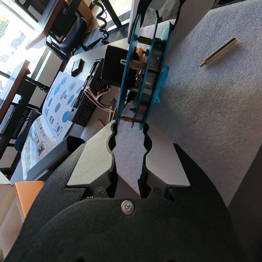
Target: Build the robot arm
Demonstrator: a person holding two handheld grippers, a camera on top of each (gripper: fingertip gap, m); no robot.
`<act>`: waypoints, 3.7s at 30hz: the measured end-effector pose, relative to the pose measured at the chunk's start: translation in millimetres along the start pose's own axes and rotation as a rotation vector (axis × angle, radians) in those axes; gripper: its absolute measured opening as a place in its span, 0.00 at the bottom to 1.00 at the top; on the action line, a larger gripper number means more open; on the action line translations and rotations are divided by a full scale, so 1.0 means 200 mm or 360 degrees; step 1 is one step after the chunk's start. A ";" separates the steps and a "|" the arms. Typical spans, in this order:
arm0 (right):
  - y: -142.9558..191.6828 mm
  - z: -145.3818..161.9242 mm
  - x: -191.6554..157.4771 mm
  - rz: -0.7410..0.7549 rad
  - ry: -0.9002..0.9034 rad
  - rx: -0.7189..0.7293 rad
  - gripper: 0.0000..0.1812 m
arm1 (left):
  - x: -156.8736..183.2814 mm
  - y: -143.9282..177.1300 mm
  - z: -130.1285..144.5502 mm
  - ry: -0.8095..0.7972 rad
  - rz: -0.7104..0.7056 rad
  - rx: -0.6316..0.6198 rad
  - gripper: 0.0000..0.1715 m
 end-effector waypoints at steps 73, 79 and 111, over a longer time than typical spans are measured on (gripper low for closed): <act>0.19 0.02 -0.28 -0.0428 -0.0538 0.0203 0.22 | 0.23 0.33 -0.23 0.0225 0.0083 0.0379 0.20; 0.20 0.02 -0.29 -0.0469 -0.0555 0.0212 0.23 | 0.24 0.33 -0.23 0.0218 0.0082 0.0380 0.20; 0.24 -0.17 -0.27 -0.0748 -0.0181 0.0162 0.03 | 0.26 0.34 -0.24 0.0185 0.0060 0.0403 0.19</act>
Point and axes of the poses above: each gripper's, where its closed fingertips meet, y back along the fingers, z out of its underside, x = y × z across the jaws, the point moved 1 cm from there along y, back along the fingers, and after that the axes turned 4 degrees about -y, right-handed, at the moved point
